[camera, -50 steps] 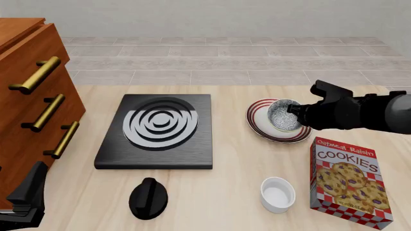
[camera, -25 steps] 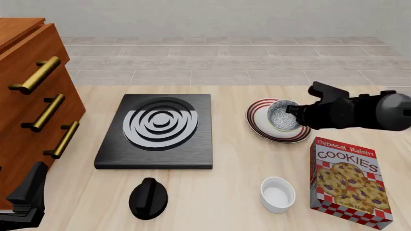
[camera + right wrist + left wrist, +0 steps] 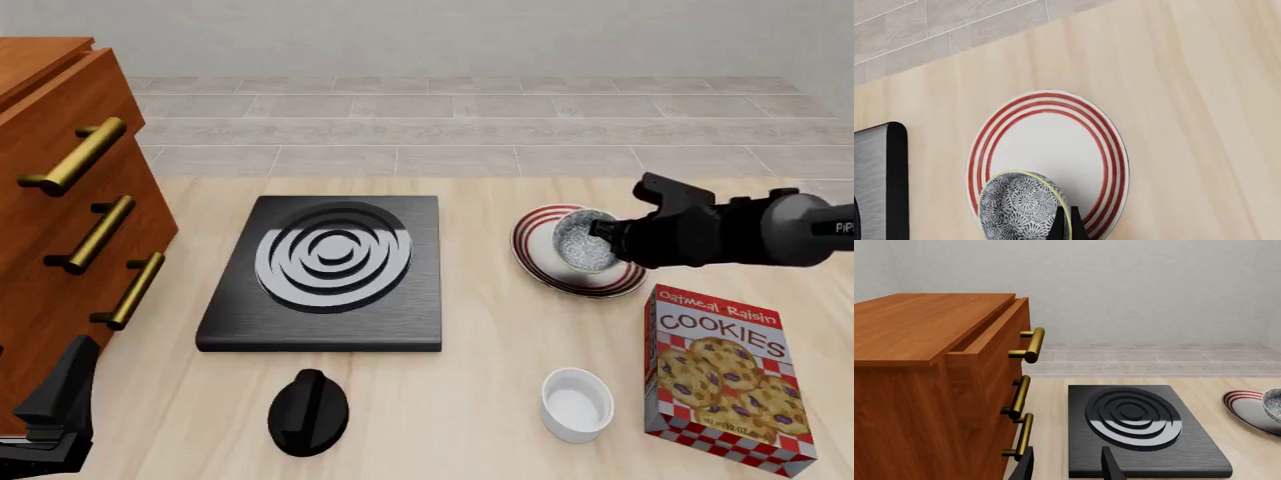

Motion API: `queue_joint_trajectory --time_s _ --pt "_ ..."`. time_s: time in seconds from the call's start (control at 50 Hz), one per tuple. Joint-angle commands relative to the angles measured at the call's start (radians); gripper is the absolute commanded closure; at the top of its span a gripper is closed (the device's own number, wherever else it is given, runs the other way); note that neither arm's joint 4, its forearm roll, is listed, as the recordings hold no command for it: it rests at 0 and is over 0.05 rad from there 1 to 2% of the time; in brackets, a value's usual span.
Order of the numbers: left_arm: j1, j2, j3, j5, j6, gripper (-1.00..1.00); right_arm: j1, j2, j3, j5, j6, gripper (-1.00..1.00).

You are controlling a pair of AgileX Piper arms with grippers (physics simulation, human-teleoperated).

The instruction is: Pick the akita bowl next to the ramekin and place it on the plate.

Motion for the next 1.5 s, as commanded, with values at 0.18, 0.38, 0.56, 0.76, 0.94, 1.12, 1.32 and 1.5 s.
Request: queue_joint_trajectory --time_s 0.18,0.38,0.56,0.76,0.94,1.12,1.32,1.5 --pt "0.0 0.0 0.0 0.0 0.0 -1.0 -0.012 0.054 -0.039 -0.019 -0.007 1.0" --pt "0.0 0.0 0.0 0.0 0.0 -1.0 -0.021 0.077 -0.05 -0.027 -0.015 1.0" --pt "0.0 0.0 0.0 0.0 0.0 -1.0 -0.017 0.088 -0.053 -0.031 -0.013 1.0" --pt "0.0 0.0 0.0 0.0 0.0 -1.0 -0.01 0.086 -0.064 -0.027 -0.01 1.0" --pt "0.0 0.0 0.0 0.0 0.0 -1.0 -0.006 0.076 -0.066 -0.026 -0.009 -1.0" --pt "0.0 0.0 0.0 0.0 0.0 -1.0 -0.01 0.072 -0.074 -0.019 -0.012 -1.0" --pt "0.0 0.0 0.0 0.0 0.0 -1.0 -0.01 0.049 -0.081 -0.002 -0.014 -1.0" --pt "0.0 0.0 0.0 0.0 0.0 -1.0 -0.009 0.024 -0.079 0.009 -0.011 -1.0"
